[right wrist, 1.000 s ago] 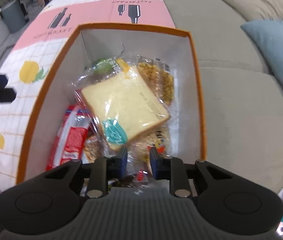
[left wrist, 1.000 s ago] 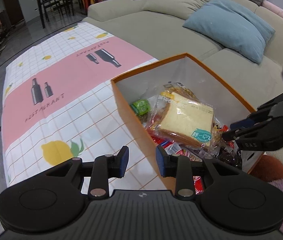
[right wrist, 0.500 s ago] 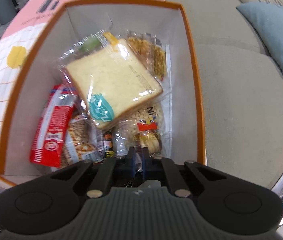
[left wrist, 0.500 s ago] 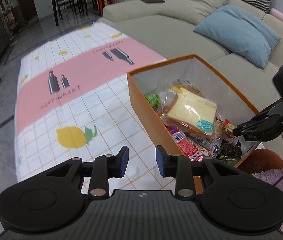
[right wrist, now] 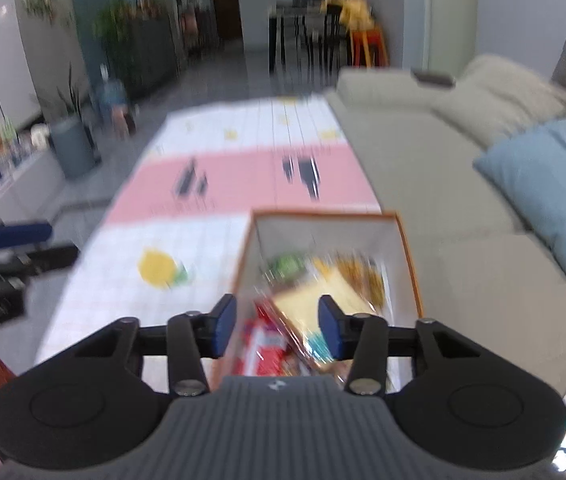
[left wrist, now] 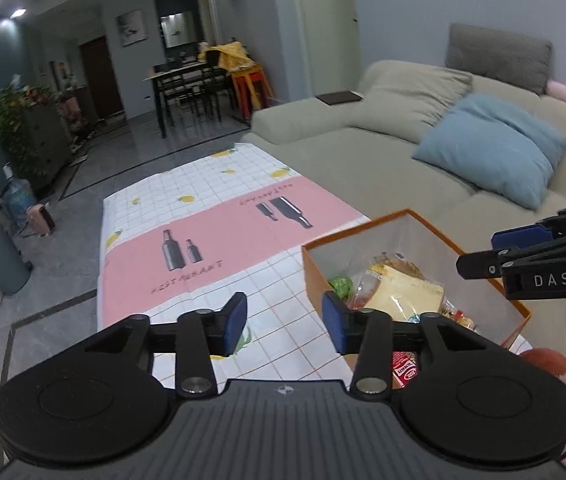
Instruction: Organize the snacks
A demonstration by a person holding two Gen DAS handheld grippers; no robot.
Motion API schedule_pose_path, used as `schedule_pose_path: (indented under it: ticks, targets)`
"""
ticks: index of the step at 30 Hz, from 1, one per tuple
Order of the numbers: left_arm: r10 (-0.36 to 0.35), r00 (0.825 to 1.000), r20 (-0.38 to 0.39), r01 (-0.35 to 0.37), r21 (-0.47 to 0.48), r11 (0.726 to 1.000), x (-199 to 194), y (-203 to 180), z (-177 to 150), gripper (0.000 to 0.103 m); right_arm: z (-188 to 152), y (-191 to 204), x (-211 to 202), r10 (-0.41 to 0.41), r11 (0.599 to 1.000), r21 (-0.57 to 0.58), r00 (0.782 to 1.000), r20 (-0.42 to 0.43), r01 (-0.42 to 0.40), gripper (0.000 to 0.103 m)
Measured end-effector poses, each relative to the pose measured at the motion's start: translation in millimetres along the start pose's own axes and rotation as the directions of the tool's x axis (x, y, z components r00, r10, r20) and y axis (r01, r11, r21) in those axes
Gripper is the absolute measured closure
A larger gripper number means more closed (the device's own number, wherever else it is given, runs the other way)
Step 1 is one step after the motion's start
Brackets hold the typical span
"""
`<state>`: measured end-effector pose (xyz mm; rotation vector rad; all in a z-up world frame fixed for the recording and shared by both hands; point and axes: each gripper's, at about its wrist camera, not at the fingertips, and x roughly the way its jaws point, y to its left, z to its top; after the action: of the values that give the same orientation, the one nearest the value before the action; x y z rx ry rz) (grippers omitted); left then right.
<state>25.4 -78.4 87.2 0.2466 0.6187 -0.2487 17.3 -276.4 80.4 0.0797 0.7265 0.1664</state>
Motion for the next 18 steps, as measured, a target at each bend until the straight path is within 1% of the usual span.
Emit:
schedule_pose_path:
  ticks: [3, 5, 6, 9, 12, 13, 18]
  targets:
    - [0.067, 0.998, 0.023, -0.067, 0.022, 0.997, -7.6, -0.4, -7.3, 0.050, -5.0, 18.9, -18.9, -0.033, 0.999, 0.019, 0.996, 0.084, 0.031, 0.053]
    - [0.110, 0.993, 0.030, -0.111, 0.033, 0.993, -8.6, 0.0, -13.2, 0.047, -13.2, 30.7, -24.9, -0.055, 0.998, 0.042, 0.990, 0.128, 0.050, 0.047]
    - [0.125, 0.992, 0.026, -0.126, 0.026, 0.992, -8.5, 1.7, -16.6, 0.047, -18.0, 35.4, -27.8, -0.058, 0.997, 0.049, 0.988, 0.143, 0.051, 0.044]
    - [0.132, 0.991, -0.006, -0.132, 0.000, 0.991, -5.4, 9.2, -28.7, 0.047, -35.2, 53.8, -32.6, -0.082, 0.996, 0.054, 0.983, 0.166, 0.074, 0.042]
    - [0.134, 0.989, -0.058, -0.134, -0.011, 0.991, 0.7, 14.1, -40.5, 0.047, -54.1, 68.6, -33.0, -0.106, 0.994, 0.037, 0.978, 0.182, 0.101, 0.034]
    - [0.130, 0.989, -0.073, -0.132, -0.014, 0.991, 2.3, 14.9, -44.9, 0.047, -58.5, 71.3, -30.7, -0.107, 0.994, 0.031, 0.977, 0.186, 0.103, 0.033]
    - [0.114, 0.984, -0.139, -0.120, -0.035, 0.992, 8.4, 19.1, -65.3, 0.047, -75.2, 82.5, -15.2, -0.114, 0.993, 0.009, 0.980, 0.164, 0.114, 0.032]
